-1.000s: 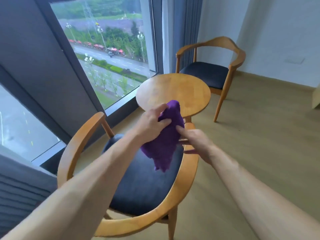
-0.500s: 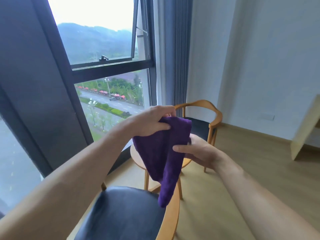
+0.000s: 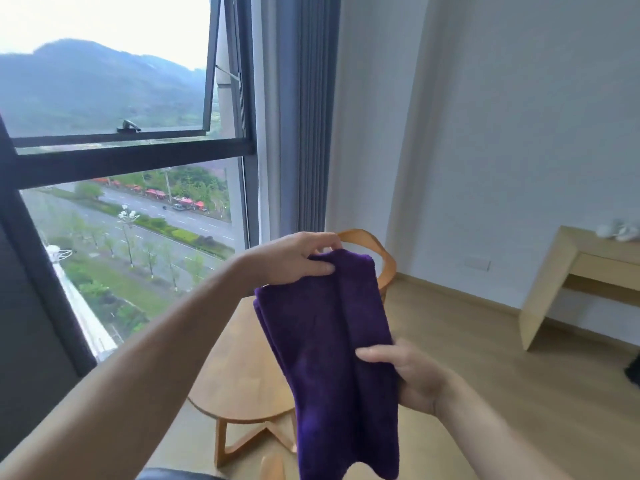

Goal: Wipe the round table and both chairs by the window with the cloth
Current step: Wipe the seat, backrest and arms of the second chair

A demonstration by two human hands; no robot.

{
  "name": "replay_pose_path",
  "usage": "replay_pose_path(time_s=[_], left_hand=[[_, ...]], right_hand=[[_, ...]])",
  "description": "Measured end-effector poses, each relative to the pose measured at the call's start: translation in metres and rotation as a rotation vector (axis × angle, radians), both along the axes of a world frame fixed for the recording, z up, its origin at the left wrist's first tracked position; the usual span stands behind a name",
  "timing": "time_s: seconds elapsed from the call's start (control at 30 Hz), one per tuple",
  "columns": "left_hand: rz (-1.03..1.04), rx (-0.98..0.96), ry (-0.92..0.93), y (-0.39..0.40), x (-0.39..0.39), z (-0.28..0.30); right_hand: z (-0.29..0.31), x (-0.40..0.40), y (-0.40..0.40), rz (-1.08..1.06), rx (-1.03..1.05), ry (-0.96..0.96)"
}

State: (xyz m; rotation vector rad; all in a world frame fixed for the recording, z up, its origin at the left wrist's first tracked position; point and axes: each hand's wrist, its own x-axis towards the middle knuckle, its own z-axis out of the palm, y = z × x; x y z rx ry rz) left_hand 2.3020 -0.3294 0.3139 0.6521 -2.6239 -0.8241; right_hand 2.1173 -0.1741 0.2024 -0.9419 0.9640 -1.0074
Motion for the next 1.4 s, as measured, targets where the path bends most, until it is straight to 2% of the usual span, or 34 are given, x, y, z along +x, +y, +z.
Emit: replay_pose_path(time_s=[0.1,0.2,0.27,0.37,0.47,0.5,0.57,0.6,0.63,0.7,0.73,0.8,0.87,1.0,1.13,1.27,1.4], left_hand=[[-0.013,-0.040,-0.034,-0.036,-0.036,0.004],[-0.029,-0.198,-0.080,-0.059,-0.076,0.001],[-0.041,-0.302,-0.064,-0.069,-0.099,-0.002],[-0.129,-0.348,-0.007,-0.083,-0.128,-0.007],[-0.251,-0.380,-0.120,-0.094,-0.164,-0.023],[-0.294,-0.357,-0.204,-0.099,-0.175,-0.028],[-0.345,-0.178,-0.382,-0.116,-0.193,-0.037],[-0.324,-0.060,-0.382,-0.128,-0.203,-0.040],[-0.267,0.023,-0.300,-0.140,-0.213,-0.042],[-0.093,0.029,-0.078,-0.171,-0.241,-0.049],[-0.044,0.064,-0.039,-0.183,-0.259,-0.055],[-0.036,0.314,-0.099,-0.202,-0.298,-0.072],[0.003,0.445,-0.183,-0.227,-0.334,-0.100],[0.175,0.453,-0.199,-0.276,-0.389,-0.136],[0.263,0.455,-0.190,-0.337,-0.425,-0.146],[0.290,0.480,-0.146,-0.408,-0.435,-0.157],[0.373,0.610,-0.144,-0.479,-0.432,-0.198]], right_hand=[[0.008,-0.028,-0.029,-0.031,0.084,0.026],[0.001,-0.061,-0.061,-0.114,0.201,0.053],[-0.007,-0.086,-0.082,-0.176,0.249,-0.010],[-0.019,-0.123,-0.117,-0.262,0.237,-0.195],[-0.019,-0.171,-0.157,-0.275,0.098,-0.311],[-0.016,-0.189,-0.170,-0.242,0.058,-0.324],[-0.009,-0.223,-0.195,-0.118,-0.018,-0.292],[-0.007,-0.240,-0.207,-0.058,-0.049,-0.244],[-0.006,-0.256,-0.218,-0.004,-0.071,-0.195],[-0.007,-0.290,-0.241,0.074,-0.082,-0.128],[-0.008,-0.306,-0.251,0.096,-0.083,-0.098],[-0.012,-0.339,-0.274,0.105,-0.083,-0.035],[-0.015,-0.369,-0.301,0.083,-0.082,0.042],[-0.025,-0.414,-0.363,-0.026,-0.013,0.200],[-0.035,-0.450,-0.433,-0.025,0.016,0.298],[-0.058,-0.482,-0.507,-0.061,0.057,0.354],[-0.105,-0.493,-0.587,-0.013,0.101,0.441]])
